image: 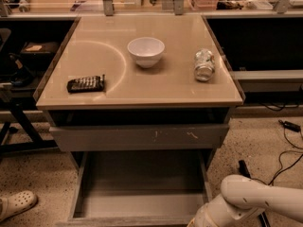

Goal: Close middle drawer

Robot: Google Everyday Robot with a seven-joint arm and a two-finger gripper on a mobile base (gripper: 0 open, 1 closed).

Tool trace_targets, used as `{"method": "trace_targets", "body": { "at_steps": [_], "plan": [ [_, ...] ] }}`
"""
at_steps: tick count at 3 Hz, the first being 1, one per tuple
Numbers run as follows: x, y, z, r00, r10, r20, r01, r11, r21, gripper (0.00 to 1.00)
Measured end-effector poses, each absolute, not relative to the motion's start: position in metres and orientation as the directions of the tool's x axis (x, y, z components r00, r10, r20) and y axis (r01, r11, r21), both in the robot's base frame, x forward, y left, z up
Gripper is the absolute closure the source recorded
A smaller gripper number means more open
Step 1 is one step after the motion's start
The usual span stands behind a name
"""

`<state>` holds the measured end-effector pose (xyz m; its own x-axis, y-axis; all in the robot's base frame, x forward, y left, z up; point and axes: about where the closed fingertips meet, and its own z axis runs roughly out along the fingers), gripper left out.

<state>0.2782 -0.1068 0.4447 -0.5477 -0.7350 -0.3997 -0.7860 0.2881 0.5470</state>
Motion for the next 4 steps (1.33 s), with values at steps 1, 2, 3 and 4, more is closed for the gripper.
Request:
{"method": "trace_targets", "body": {
  "at_steps": [1, 2, 3, 4],
  "plan": [
    [0.2782, -0.1068, 0.4446, -0.548, -0.735, -0.4, -0.786, 0.288, 0.547, 0.36],
    [0.2781, -0.1068, 0.4446, -0.548, -0.735, -0.4, -0.786, 0.288, 0.547, 0.12],
    [0.2781, -0.1068, 0.4446, -0.548, -0.735, -0.4, -0.786, 0.288, 0.547, 0.0],
    [0.2781, -0.1068, 0.4446, -0.548, -0.735, -0.4, -0.786, 0.288, 0.547, 0.0]
  ]
}}
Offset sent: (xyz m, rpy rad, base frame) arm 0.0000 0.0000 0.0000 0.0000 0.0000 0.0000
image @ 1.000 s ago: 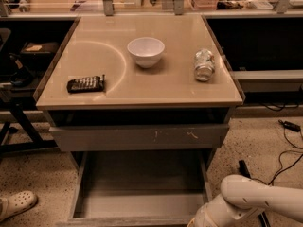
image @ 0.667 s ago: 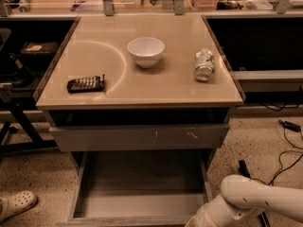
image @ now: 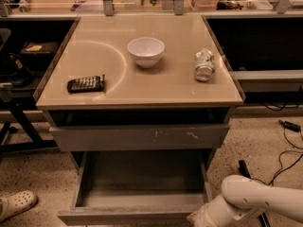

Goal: Close middle drawer

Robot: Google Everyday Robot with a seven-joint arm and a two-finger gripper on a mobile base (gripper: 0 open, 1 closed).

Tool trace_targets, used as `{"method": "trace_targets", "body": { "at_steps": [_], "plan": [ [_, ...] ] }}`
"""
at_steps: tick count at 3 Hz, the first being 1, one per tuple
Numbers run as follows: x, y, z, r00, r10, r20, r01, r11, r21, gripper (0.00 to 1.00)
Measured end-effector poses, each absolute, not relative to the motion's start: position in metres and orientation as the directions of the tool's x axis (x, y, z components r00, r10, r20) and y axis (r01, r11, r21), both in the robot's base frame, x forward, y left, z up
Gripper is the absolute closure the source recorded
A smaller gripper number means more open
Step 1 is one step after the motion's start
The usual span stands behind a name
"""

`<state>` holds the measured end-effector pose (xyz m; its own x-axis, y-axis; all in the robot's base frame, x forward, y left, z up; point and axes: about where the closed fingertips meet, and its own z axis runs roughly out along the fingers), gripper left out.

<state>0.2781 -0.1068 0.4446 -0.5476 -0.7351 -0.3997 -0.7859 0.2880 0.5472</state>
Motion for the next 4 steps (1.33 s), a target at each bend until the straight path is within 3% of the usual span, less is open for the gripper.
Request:
{"method": "trace_targets", "body": {
  "at_steps": [1, 4],
  "plan": [
    [0.278, -0.107, 0.445, -0.548, -0.735, -0.4, -0.786, 0.288, 0.547, 0.1],
    [0.299, -0.094, 0.443, -0.523, -0.746, -0.411, -0.804, 0.272, 0.53, 0.81]
  ]
}}
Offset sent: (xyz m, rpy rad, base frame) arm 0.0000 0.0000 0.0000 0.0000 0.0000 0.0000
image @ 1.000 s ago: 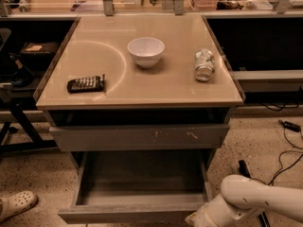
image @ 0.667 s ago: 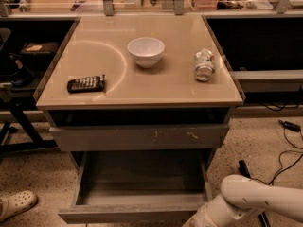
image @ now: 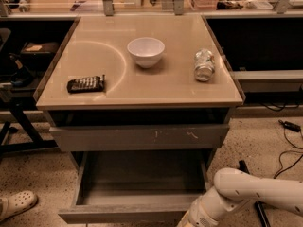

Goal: Close middle drawer

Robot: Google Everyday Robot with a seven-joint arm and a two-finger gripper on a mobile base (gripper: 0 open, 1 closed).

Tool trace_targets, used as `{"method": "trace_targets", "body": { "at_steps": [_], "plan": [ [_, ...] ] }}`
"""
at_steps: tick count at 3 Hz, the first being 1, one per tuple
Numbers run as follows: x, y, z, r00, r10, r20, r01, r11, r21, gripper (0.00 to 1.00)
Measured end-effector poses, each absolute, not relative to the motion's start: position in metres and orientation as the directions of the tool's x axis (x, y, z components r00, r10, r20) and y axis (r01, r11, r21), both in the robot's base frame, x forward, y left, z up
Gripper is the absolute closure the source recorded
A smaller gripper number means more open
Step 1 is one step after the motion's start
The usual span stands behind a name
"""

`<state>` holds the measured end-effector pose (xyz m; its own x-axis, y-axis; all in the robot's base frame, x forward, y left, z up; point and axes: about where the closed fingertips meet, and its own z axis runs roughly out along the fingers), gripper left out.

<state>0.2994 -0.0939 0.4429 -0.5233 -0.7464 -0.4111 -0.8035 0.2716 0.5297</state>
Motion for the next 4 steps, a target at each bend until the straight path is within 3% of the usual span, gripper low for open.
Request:
{"method": "trace_targets", "body": {
  "at_steps": [1, 2, 4],
  "plan": [
    [0.316, -0.084, 0.439, -0.513, -0.749, -0.42, -0.812, 0.266, 0.519, 1.0],
    [0.329, -0.077, 0.437, -0.501, -0.753, -0.427, -0.821, 0.259, 0.508, 1.0],
    [0.33, -0.076, 0.438, -0.501, -0.753, -0.427, -0.822, 0.258, 0.508, 0.6]
  ]
}}
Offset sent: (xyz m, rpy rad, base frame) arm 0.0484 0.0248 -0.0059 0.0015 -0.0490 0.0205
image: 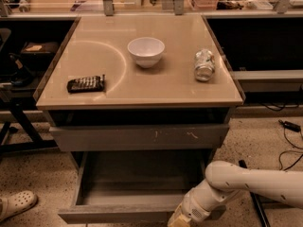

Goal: Close middle drawer

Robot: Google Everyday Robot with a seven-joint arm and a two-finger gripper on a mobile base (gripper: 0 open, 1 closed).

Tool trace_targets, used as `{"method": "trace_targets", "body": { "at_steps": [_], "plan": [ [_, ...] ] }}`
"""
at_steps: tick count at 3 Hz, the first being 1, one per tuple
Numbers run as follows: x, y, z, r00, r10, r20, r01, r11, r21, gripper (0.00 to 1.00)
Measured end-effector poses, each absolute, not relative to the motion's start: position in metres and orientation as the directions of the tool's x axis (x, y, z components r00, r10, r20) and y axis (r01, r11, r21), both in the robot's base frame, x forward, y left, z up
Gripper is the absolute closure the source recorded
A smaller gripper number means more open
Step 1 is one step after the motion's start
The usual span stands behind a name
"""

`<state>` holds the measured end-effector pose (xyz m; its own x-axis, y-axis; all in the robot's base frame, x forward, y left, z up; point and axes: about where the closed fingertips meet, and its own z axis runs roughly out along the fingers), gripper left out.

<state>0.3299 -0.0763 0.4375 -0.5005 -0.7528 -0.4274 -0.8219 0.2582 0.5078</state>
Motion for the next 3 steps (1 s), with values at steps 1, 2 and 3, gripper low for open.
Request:
{"method": "trace_targets", "body": {
  "at_steps": [1, 2, 3],
  "plan": [
    [0.3299, -0.0763, 0.4375, -0.501, -0.753, -0.427, -0.822, 0.258, 0.508, 0.36],
    [0.3299, -0.0763, 0.4375, -0.501, -0.753, -0.427, -0.822, 0.258, 0.508, 0.13],
    [0.3299, -0.0762, 0.4375, -0.5, -0.753, -0.427, -0.822, 0.258, 0.508, 0.0]
  ]
}}
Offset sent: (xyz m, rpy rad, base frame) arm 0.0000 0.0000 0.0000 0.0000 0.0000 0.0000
